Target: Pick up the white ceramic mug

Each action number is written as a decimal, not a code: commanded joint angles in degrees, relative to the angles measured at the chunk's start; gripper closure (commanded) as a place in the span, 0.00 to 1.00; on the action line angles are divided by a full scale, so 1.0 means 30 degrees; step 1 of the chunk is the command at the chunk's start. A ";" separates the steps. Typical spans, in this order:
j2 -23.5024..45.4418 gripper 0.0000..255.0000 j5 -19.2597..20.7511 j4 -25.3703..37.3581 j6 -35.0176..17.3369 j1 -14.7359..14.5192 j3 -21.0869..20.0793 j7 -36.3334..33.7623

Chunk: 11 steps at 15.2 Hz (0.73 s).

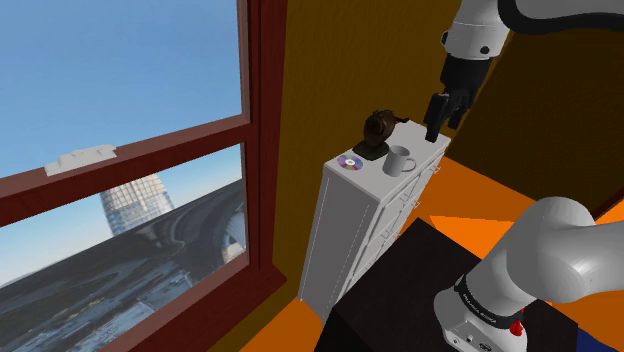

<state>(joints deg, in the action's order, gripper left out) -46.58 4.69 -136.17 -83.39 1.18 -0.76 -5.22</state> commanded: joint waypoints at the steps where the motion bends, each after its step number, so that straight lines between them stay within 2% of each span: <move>1: 0.0000 0.00 0.0000 0.0000 0.0000 0.0000 0.0000 0.0000; 11: 0.2503 0.00 0.2622 -0.1672 -0.5037 0.0796 0.4262 0.4791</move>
<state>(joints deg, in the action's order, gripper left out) -40.17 12.08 -141.29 -97.16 3.50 10.98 7.87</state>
